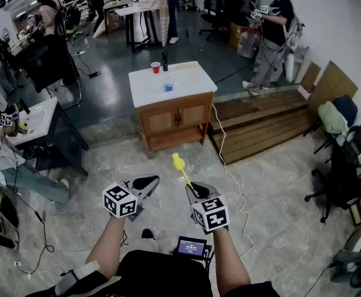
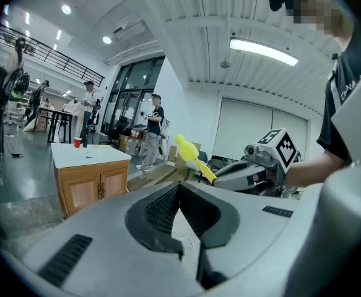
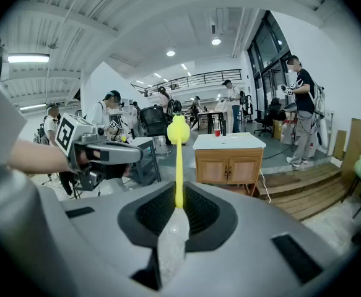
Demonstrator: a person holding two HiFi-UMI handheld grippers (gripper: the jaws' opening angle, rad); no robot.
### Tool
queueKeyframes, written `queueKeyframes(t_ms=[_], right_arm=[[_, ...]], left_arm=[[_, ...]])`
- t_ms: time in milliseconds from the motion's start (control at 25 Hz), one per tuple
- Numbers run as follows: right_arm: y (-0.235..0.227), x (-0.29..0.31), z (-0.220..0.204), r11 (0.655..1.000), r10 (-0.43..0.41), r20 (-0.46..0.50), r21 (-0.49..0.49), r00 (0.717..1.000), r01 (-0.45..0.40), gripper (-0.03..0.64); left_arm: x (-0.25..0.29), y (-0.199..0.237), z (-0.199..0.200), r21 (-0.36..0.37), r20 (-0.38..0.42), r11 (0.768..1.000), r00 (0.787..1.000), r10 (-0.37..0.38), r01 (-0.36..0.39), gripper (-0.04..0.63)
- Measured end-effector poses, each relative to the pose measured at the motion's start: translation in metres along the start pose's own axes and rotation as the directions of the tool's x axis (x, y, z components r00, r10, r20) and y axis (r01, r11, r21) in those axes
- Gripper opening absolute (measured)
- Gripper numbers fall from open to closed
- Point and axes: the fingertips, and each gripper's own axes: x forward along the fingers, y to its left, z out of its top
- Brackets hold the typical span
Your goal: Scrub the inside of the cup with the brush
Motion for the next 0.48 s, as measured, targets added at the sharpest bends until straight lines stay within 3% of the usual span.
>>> queueKeyframes(t_ms=[480], right_arm=[[0.0077, -0.0049, 0.0062, 1.0, 0.005, 0.028, 0.0, 1.0, -0.005, 0.041]], left_arm=[[-0.0083, -0.0001, 0.0042, 0.03, 0.001, 0.999, 1.0, 0.013, -0.013, 0.003]])
